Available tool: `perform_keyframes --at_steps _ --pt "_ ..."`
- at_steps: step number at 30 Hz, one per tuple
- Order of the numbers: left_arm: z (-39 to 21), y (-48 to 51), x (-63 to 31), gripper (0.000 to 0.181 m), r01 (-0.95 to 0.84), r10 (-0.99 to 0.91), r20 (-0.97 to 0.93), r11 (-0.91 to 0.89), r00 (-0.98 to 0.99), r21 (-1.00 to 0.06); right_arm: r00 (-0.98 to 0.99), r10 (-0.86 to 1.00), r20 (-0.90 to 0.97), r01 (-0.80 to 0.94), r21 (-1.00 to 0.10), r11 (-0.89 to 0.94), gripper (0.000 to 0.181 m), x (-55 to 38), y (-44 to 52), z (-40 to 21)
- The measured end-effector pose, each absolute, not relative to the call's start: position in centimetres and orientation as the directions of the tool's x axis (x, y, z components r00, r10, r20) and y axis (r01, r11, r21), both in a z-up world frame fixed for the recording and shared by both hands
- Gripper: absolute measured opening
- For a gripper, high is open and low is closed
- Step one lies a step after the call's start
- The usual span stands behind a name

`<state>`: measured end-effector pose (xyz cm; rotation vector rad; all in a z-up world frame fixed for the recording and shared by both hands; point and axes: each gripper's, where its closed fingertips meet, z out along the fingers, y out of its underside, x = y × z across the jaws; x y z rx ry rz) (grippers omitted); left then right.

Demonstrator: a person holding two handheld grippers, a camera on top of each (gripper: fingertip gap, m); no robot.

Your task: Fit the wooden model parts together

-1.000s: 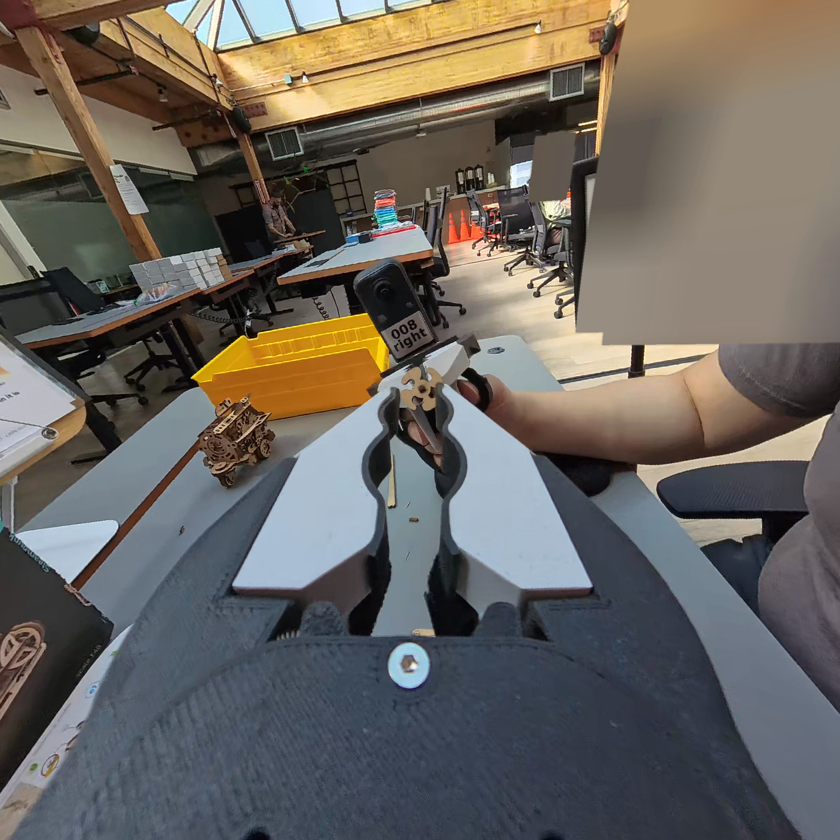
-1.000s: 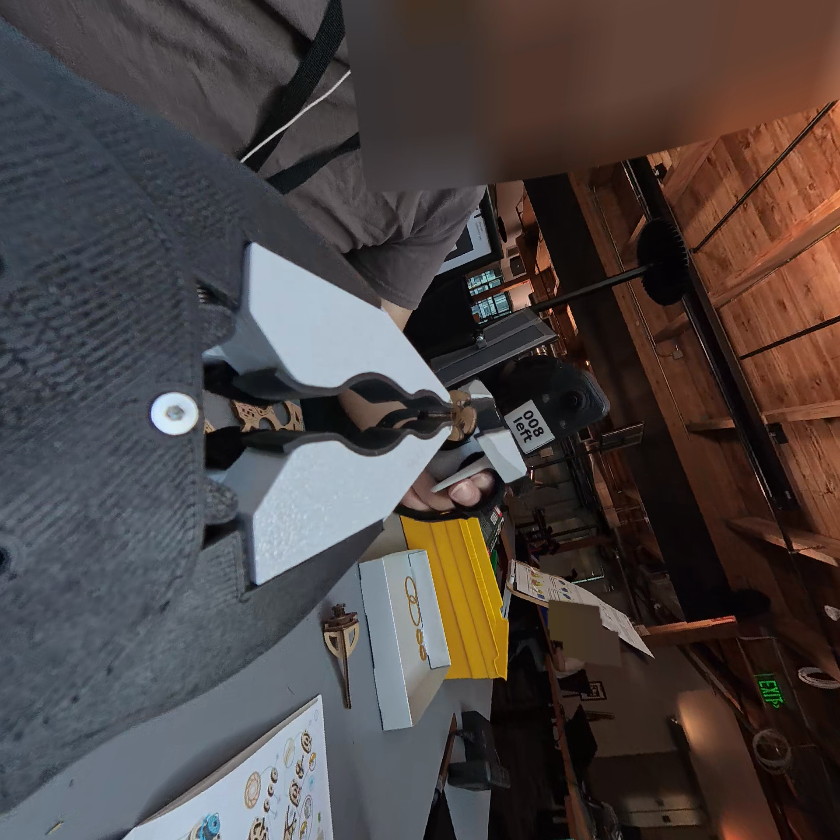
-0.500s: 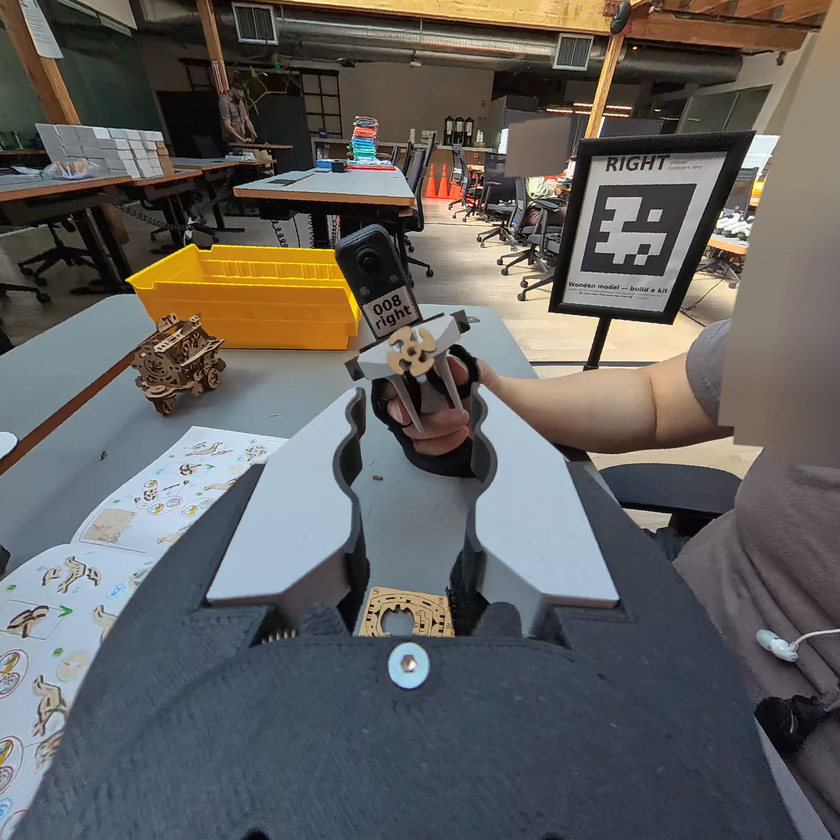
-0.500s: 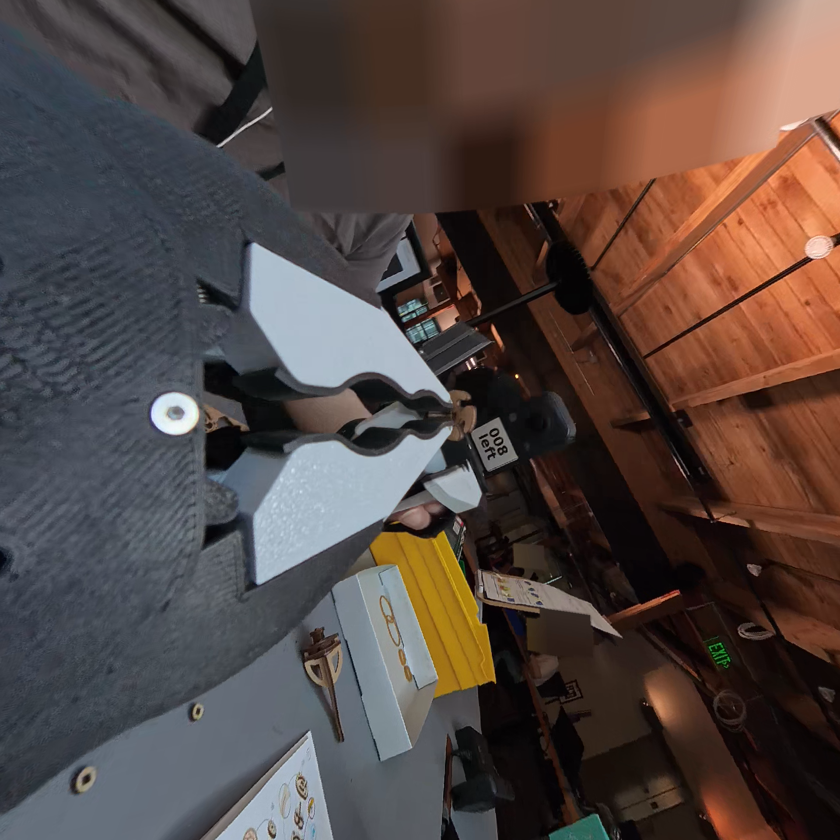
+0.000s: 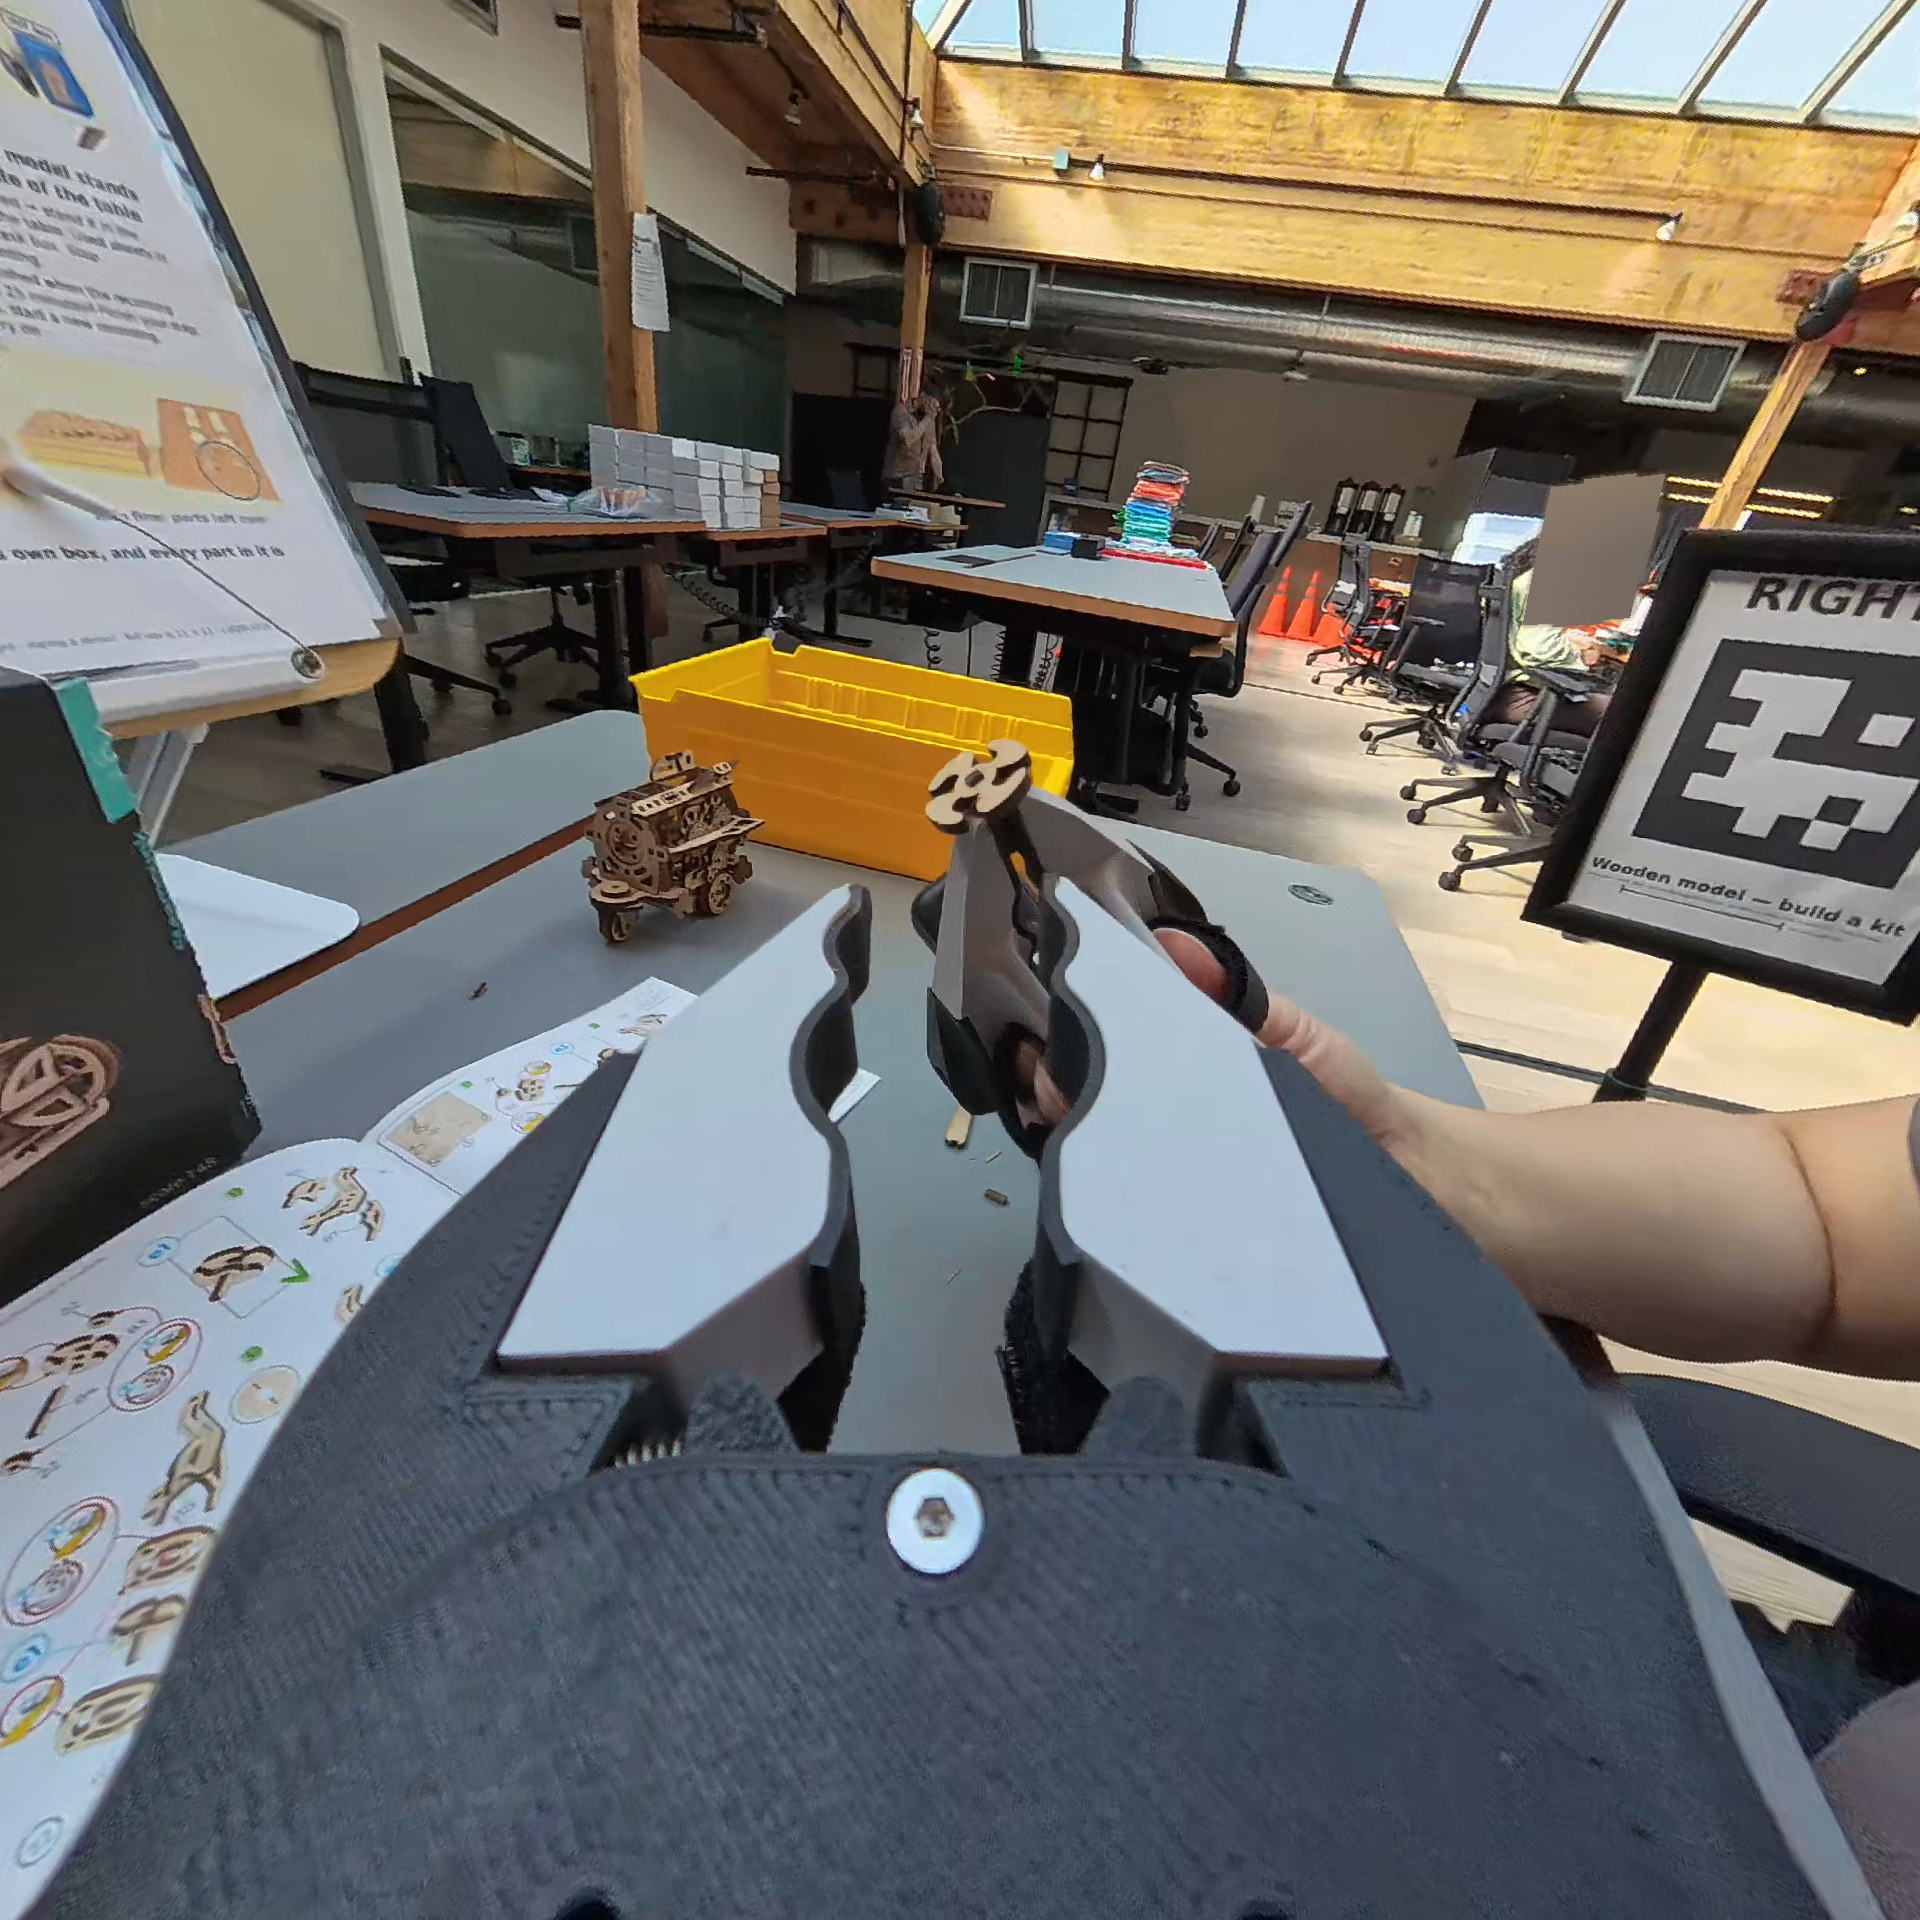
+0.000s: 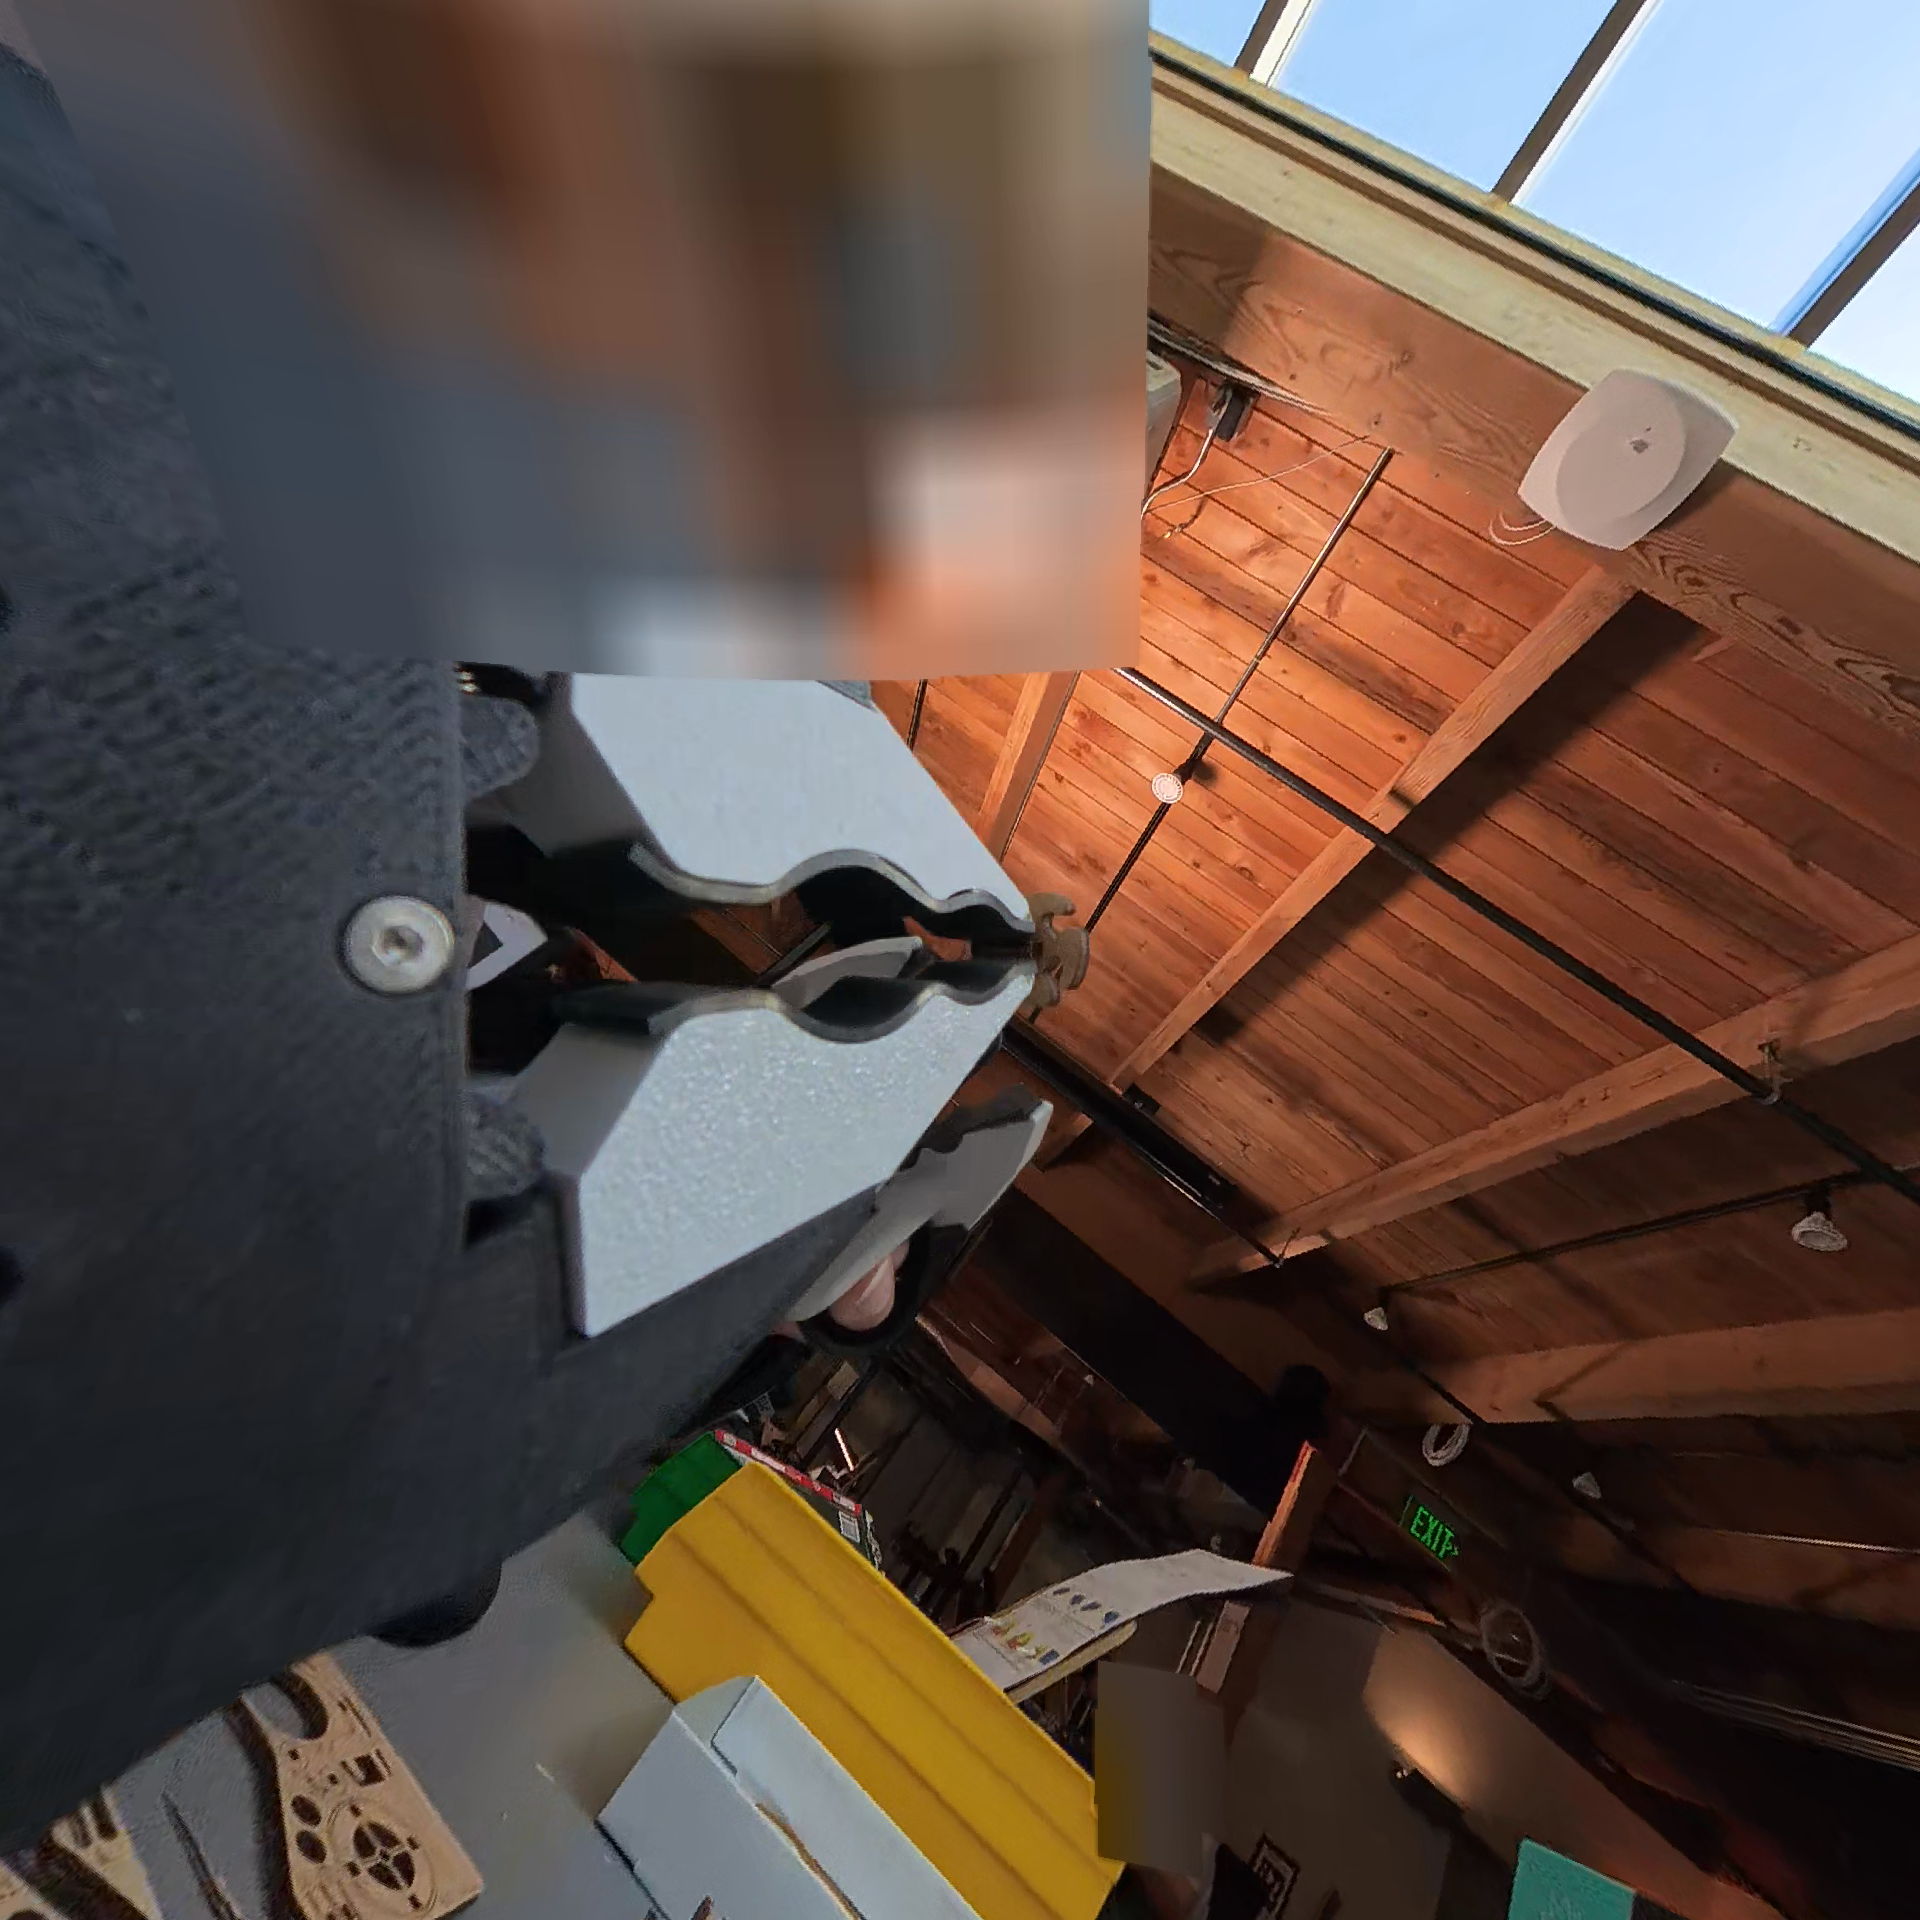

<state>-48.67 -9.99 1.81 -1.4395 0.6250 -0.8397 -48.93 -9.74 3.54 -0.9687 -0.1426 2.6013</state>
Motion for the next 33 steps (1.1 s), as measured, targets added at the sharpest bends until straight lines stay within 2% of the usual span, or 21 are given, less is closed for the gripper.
perform_keyframes --at_steps 1,4,7,11,16,19,24,28,33 --pt "2.1 -10.1 -48.8 0.032 0.100 -0.802 0.063 -0.004 0.594 -0.995 -0.707 0.343 -0.619 -0.288 -0.192 -0.938 0.002 -48.9 -9.5 3.3" --pt "2.5 -10.1 -49.7 0.032 -0.040 -0.735 -0.159 0.178 0.660 -0.983 -0.681 0.321 -0.658 -0.277 -0.175 -0.945 0.002 -49.2 -9.2 2.5" --pt "2.2 -10.7 -49.5 0.031 -0.197 -0.685 -0.354 0.300 0.636 -0.934 -0.673 0.308 -0.672 -0.241 -0.195 -0.951 0.002 -49.7 -9.7 2.3" --pt "1.7 -10.7 -49.2 0.032 -0.276 -0.643 -0.438 0.342 0.628 -0.898 -0.645 0.320 -0.694 -0.221 -0.231 -0.948 0.002 -50.5 -10.3 1.9" --pt "0.2 -10.2 -49.0 0.035 -0.423 -0.554 -0.571 0.384 0.606 -0.821 -0.627 0.294 -0.722 -0.206 -0.211 -0.956 0.002 -50.8 -10.5 1.1" --pt "-0.4 -10.8 -48.6 0.027 -0.463 -0.535 -0.634 0.433 0.559 -0.774 -0.605 0.272 -0.748 -0.197 -0.191 -0.962 0.002 -50.9 -11.0 0.1" --pt "-1.3 -12.2 -47.1 0.033 -0.410 -0.616 -0.604 0.444 0.506 -0.797 -0.547 0.327 -0.771 -0.266 -0.210 -0.941 0.001 -49.3 -11.0 -1.0" --pt "-1.6 -12.5 -46.2 0.042 -0.385 -0.655 -0.567 0.418 0.499 -0.823 -0.495 0.382 -0.780 -0.279 -0.274 -0.920 0.001 -49.0 -11.2 -1.1" --pt "0.2 -13.0 -46.8 0.041 -0.278 -0.696 -0.491 0.406 0.523 -0.871 -0.467 0.432 -0.771 -0.232 -0.365 -0.902 0.001 -49.8 -12.7 -0.9"
